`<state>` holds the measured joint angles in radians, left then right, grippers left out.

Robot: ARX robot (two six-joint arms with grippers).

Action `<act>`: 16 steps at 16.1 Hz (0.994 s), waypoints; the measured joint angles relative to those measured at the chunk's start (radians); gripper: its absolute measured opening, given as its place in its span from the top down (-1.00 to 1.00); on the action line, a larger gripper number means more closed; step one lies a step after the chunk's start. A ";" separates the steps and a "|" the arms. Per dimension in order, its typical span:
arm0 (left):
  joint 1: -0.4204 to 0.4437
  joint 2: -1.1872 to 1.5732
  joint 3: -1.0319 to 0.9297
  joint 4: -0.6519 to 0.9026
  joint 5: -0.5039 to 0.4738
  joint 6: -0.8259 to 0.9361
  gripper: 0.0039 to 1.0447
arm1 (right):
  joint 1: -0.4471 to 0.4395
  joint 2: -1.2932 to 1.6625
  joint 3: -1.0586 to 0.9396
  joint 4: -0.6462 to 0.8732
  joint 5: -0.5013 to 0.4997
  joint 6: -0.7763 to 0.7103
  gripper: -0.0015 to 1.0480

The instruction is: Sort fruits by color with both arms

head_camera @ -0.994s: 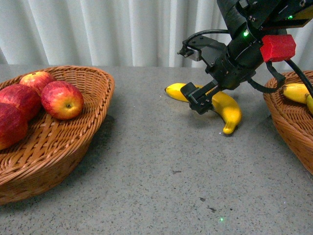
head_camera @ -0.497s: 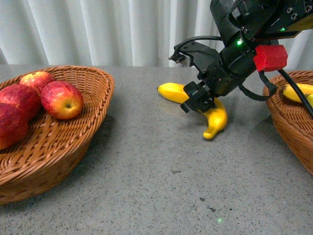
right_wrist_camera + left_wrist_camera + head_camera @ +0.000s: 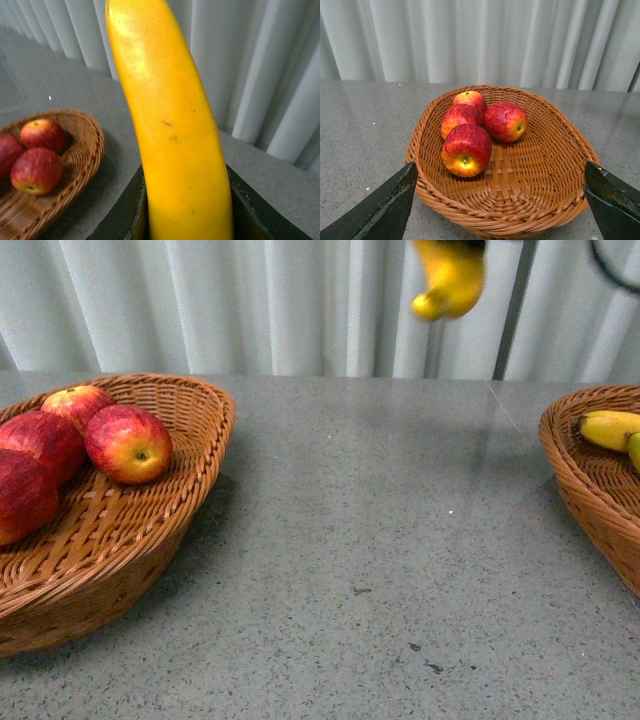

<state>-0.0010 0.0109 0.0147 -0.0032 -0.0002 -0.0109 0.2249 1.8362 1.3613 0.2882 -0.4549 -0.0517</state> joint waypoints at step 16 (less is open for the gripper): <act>0.000 0.000 0.000 0.000 0.000 0.000 -0.88 | -0.348 -0.288 -0.502 -0.237 0.129 -0.459 -0.23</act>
<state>-0.0010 0.0109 0.0147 -0.0036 -0.0002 -0.0109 -0.1226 1.5482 0.8593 0.0517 -0.3256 -0.5106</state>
